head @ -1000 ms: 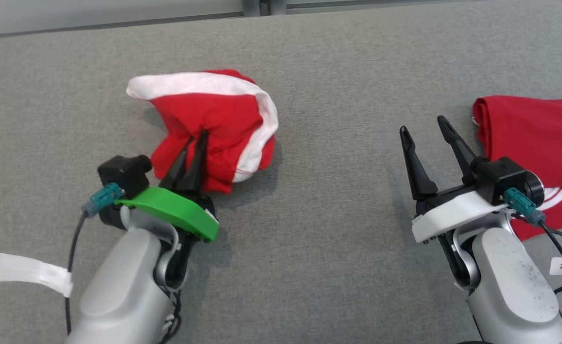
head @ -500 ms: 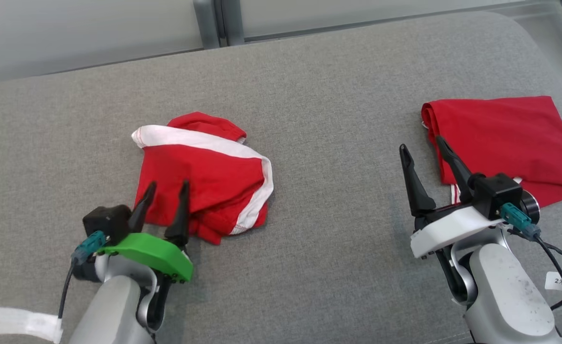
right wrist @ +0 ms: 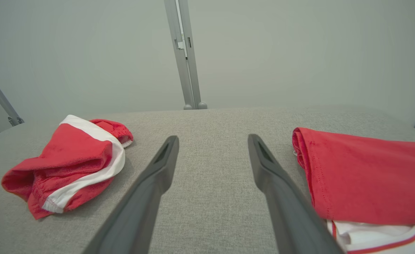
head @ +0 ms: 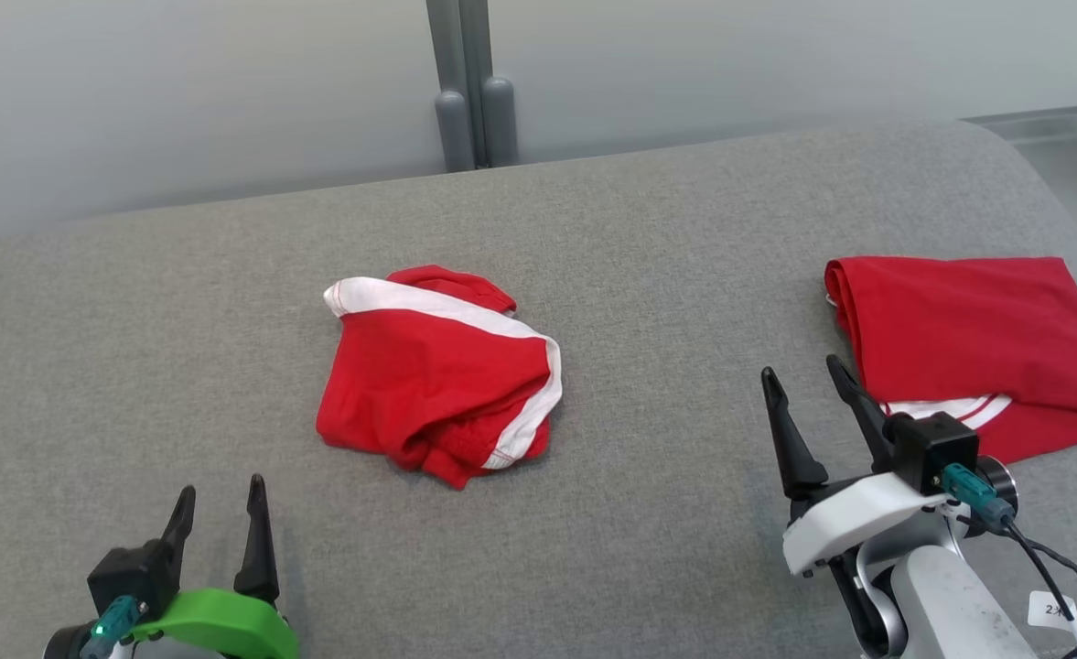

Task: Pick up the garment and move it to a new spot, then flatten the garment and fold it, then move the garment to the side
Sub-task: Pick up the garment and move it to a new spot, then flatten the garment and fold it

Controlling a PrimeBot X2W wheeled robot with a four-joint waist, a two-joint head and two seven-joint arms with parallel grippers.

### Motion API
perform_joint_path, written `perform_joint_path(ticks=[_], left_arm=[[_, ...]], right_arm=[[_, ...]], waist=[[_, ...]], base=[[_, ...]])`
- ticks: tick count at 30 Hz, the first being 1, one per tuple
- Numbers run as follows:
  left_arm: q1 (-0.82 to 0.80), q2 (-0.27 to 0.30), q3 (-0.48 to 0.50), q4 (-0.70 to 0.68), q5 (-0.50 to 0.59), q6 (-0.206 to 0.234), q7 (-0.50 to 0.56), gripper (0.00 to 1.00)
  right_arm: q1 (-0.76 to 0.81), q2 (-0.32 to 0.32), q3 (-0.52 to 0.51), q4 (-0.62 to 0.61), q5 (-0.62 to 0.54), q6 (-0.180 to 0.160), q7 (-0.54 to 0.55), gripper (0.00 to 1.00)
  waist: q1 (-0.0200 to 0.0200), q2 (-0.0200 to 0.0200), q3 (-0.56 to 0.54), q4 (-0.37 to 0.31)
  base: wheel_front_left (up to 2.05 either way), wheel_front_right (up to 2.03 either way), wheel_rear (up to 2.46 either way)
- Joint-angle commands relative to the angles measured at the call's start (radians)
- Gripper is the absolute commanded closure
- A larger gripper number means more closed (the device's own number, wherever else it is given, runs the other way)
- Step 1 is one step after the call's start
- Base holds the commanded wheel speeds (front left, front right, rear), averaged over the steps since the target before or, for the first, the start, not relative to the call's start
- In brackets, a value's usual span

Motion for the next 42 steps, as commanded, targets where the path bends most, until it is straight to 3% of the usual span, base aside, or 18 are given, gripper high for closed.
perform_joint_path(ticks=[1, 8, 23, 31, 37, 42], left_arm=[[0.040, -0.006, 0.024, -0.013, 0.022, -0.005, 0.000, 0.00], [0.117, -0.031, 0.071, -0.042, 0.068, -0.015, 0.000, 0.00], [0.111, -0.042, 0.048, -0.057, 0.087, -0.030, 0.000, 0.00], [0.083, -0.041, -0.045, -0.066, 0.046, -0.033, 0.000, 0.00], [0.056, -0.041, -0.103, -0.070, 0.027, -0.033, 0.000, 0.00], [0.059, -0.041, -0.103, -0.067, 0.023, -0.034, 0.000, 0.00]], right_arm=[[0.020, 0.004, 0.002, 0.005, 0.003, -0.002, -0.003, 0.00], [0.068, 0.010, 0.007, 0.026, 0.014, -0.002, -0.003, 0.00], [0.081, 0.014, 0.048, 0.048, 0.008, -0.001, -0.003, 0.00], [0.007, 0.015, 0.194, 0.143, 0.065, -0.002, -0.003, 0.00], [-0.046, 0.019, 0.233, 0.226, 0.157, -0.002, -0.003, 0.00], [-0.089, 0.019, 0.276, 0.296, 0.248, -0.001, -0.003, 0.00]], waist=[[0.0000, 0.0000, -0.040, 0.036], [0.0000, 0.0000, -0.070, 0.053], [0.0000, 0.0000, -0.065, 0.081], [0.0000, 0.0000, -0.024, 0.193], [0.0000, 0.0000, 0.022, 0.302], [0.0000, 0.0000, 0.046, 0.345]], base=[[0.00, 0.00, 0.00], [0.00, 0.00, 0.00], [0.00, 0.00, 0.00], [0.00, 0.00, 0.00], [0.00, 0.00, 0.00], [0.00, 0.00, 0.00]])
